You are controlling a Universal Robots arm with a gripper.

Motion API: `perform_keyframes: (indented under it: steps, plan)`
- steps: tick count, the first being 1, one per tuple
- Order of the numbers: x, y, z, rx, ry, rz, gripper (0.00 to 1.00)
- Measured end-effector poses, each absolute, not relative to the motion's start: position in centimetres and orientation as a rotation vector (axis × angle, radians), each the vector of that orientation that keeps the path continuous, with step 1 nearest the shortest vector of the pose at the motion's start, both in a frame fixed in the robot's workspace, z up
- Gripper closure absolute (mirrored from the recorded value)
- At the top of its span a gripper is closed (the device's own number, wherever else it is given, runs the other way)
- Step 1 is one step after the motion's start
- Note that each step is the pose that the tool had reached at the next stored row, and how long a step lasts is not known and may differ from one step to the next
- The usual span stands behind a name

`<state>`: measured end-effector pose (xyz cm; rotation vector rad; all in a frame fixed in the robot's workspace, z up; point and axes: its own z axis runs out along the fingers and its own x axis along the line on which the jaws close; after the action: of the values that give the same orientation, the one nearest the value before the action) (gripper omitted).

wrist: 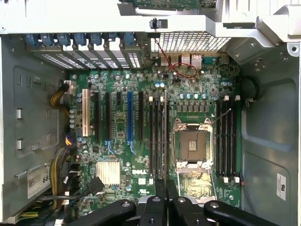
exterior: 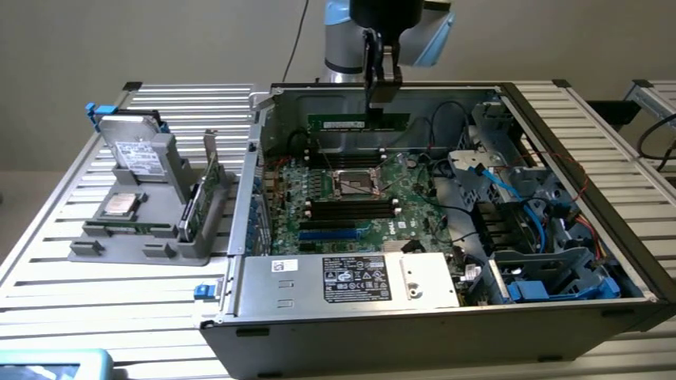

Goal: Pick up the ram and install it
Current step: 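Insert the ram into the slot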

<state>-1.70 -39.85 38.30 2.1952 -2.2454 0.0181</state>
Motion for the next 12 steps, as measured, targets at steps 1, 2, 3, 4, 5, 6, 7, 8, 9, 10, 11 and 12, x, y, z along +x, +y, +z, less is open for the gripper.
perform_keyframes:
  steps: [1, 2, 3, 4, 5, 6, 7, 8, 9, 10, 11, 12]
  plan:
    - [-1.7, -39.85, 38.27, 2.195, -2.245, 0.019, 0.88]
    - [-1.7, -39.85, 38.25, 2.195, -2.245, 0.02, 0.88]
    - [-1.71, -39.85, 38.24, 2.194, -2.244, 0.02, 0.88]
    - [-1.7, -39.85, 38.23, 2.194, -2.244, 0.021, 0.88]
    - [-1.7, -39.85, 38.2, 2.194, -2.244, 0.022, 0.88]
    - [-1.71, -39.85, 38.16, 2.192, -2.243, 0.024, 0.88]
    - [-1.71, -39.85, 38.11, 2.19, -2.24, 0.03, 0.88]
    - [-1.71, -39.84, 38.04, 2.186, -2.236, 0.038, 0.88]
    - [-1.71, -39.83, 37.96, 2.183, -2.233, 0.046, 0.88]
    - [-1.7, -39.82, 37.84, 2.181, -2.231, 0.051, 0.88]
    - [-1.7, -39.82, 37.7, 2.179, -2.229, 0.054, 0.88]
    - [-1.7, -39.81, 37.58, 2.178, -2.228, 0.056, 0.88]
